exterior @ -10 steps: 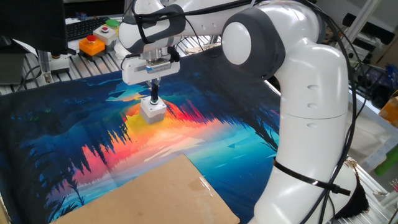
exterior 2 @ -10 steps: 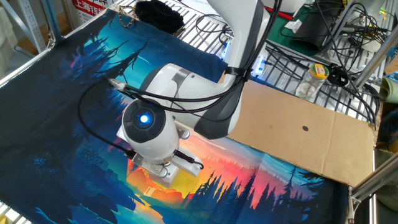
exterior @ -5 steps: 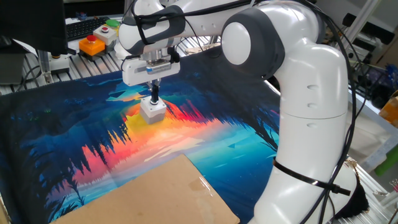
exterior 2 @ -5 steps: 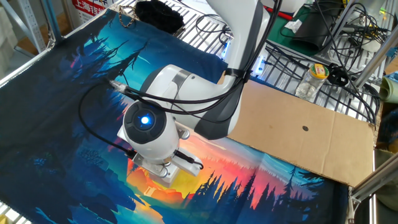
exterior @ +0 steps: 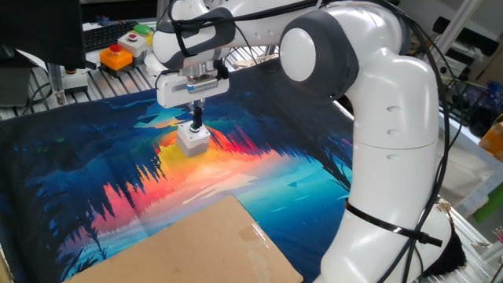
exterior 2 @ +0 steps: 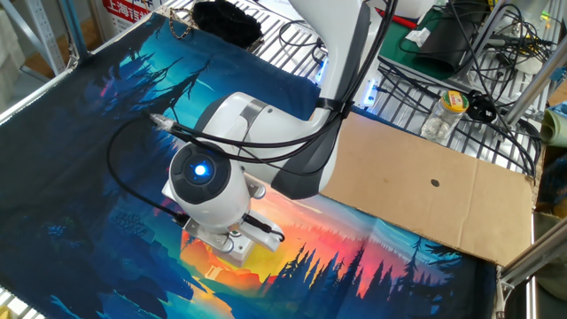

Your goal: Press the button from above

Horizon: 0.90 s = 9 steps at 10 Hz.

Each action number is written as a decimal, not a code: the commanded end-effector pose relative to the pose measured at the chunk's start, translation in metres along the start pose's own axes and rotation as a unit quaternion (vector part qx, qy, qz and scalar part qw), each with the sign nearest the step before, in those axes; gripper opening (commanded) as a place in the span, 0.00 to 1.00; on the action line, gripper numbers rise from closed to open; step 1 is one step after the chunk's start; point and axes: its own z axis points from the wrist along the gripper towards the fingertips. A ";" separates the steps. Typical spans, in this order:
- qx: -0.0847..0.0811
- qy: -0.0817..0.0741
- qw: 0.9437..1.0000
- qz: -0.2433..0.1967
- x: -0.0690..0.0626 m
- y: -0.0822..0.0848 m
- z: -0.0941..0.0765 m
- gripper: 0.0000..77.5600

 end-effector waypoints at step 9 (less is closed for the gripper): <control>0.003 -0.004 1.000 0.013 0.005 0.008 0.022 0.00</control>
